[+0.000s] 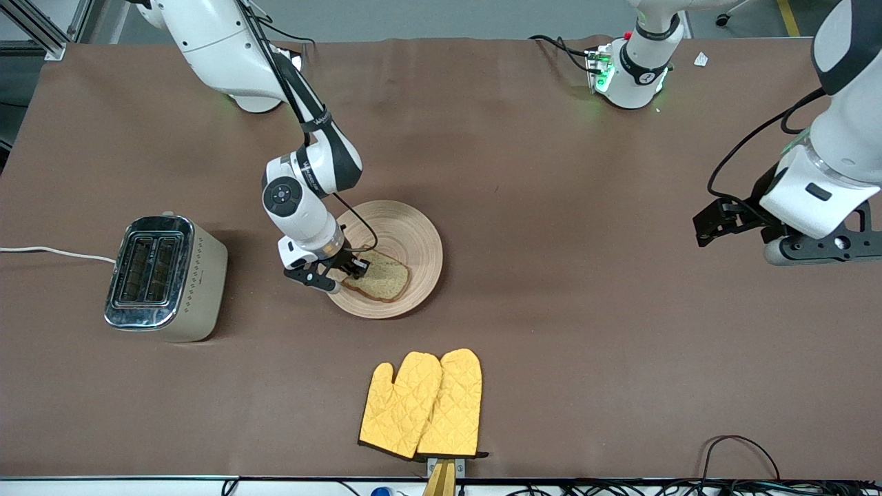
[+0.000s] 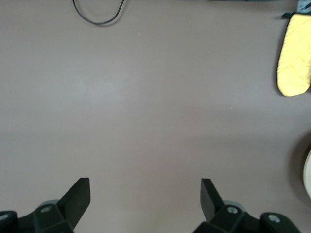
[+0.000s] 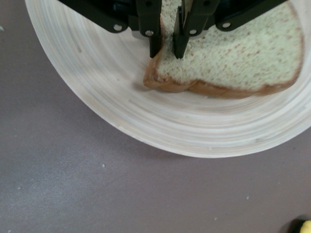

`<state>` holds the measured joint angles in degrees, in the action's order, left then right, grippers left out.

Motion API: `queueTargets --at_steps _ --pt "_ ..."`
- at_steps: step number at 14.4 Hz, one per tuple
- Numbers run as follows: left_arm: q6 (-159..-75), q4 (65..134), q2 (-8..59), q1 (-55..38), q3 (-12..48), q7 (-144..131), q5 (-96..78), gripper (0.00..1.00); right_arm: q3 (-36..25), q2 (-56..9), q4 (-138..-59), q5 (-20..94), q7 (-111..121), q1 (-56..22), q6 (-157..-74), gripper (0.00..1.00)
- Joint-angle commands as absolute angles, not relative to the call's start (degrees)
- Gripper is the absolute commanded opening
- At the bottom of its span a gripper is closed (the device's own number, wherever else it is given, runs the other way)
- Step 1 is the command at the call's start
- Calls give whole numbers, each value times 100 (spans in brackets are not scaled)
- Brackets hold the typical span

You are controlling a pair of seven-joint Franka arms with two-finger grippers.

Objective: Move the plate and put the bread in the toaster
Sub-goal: 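Lift the bread with the right gripper and carry it over the toaster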

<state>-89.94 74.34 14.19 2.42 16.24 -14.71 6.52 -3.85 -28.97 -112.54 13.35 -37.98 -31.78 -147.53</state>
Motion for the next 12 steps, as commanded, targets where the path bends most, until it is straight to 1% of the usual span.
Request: queueTargets --at_steps 1,3,5,6,8,10,12 --pt "-8658 7567 1196 281 1364 -1240 545 100 -614 -2488 -10742 1362 -3727 -3173 -13609 0" --pt "-8657 7725 1099 325 1283 -1091 536 100 -799 -2312 -10251 1092 -3718 -3155 -12688 0" --pt "-8666 7848 1029 343 1170 -923 536 100 -1036 -2276 -9505 434 -3648 -3147 -11476 0" --pt "-8666 7901 994 334 1091 -836 527 100 -1081 -2294 -9057 57 -3491 -3094 -10774 0" --pt "-8710 7971 932 334 1046 -677 501 100 -1081 -2294 -8397 -350 -3166 -2814 -9699 0" --pt "-8710 7972 923 343 1037 -616 492 100 -1081 -2303 -7991 -1225 -2308 -2594 -8898 0" --pt "-8701 7963 940 351 1081 -615 501 100 -1090 -2294 -7858 -2175 -1402 -2444 -8404 0"
